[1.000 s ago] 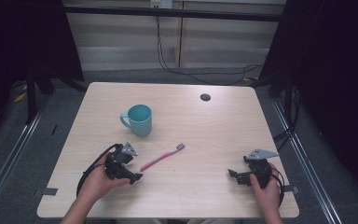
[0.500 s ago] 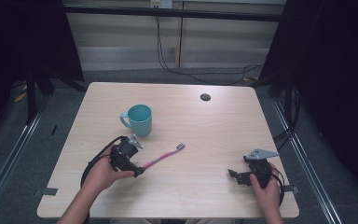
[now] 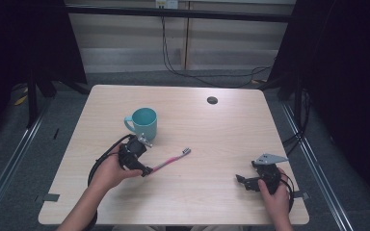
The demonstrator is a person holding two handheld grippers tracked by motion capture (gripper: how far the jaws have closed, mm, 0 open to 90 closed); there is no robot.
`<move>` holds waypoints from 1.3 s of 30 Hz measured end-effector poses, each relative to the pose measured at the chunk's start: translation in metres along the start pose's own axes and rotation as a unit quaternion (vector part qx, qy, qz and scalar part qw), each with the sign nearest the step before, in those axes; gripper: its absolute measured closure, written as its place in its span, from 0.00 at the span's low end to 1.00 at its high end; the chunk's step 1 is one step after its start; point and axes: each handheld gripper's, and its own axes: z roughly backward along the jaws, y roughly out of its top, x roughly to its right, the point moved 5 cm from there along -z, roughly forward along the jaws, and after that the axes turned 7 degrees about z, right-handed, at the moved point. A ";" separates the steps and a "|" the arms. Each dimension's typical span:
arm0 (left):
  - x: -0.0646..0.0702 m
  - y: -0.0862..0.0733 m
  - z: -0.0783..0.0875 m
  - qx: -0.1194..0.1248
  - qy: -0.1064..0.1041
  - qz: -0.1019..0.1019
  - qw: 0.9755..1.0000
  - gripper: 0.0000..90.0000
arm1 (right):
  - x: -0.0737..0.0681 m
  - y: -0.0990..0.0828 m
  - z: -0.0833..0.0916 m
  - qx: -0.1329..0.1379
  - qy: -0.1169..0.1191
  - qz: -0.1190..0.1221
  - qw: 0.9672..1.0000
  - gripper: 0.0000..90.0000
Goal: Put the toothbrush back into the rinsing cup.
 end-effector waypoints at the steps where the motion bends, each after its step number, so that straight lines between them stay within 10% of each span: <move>1: 0.000 0.000 0.000 0.000 0.000 0.000 1.000 0.29 | 0.000 0.000 0.000 0.000 0.000 0.000 1.000 0.13; 39: 0.007 0.042 -0.032 -0.057 -0.024 0.010 0.998 0.35 | 0.000 0.000 0.000 0.000 0.000 0.000 1.000 0.13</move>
